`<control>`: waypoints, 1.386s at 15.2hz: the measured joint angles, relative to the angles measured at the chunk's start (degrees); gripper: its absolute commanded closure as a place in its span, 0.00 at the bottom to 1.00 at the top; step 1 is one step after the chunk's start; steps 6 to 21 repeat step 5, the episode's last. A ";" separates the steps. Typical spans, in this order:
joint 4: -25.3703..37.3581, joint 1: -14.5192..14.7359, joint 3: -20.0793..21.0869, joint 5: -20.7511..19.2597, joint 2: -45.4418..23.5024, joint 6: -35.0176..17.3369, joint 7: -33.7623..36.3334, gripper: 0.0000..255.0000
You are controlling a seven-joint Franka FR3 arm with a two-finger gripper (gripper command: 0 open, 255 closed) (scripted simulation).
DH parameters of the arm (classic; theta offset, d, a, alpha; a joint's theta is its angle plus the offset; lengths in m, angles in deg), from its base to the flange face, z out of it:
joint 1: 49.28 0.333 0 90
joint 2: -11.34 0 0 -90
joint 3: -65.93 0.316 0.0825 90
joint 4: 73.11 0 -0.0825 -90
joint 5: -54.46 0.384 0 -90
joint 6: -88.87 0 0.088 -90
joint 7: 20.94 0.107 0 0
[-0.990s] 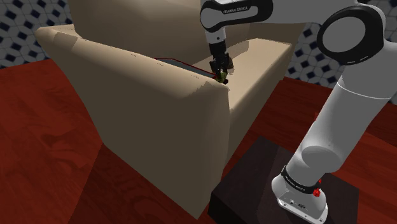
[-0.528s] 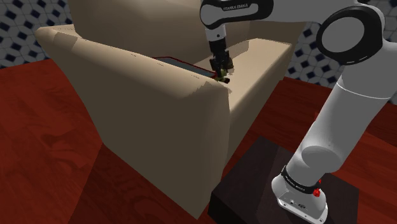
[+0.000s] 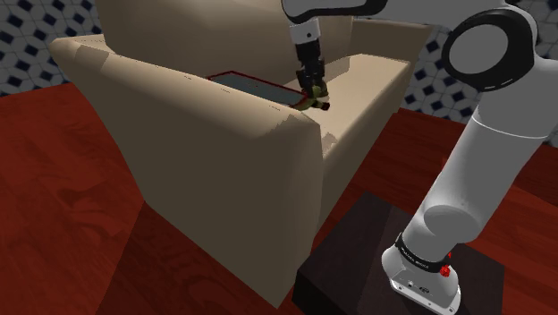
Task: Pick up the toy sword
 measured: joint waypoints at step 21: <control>4.82 0.07 0.03 -0.03 -0.95 3.84 -0.48 1.00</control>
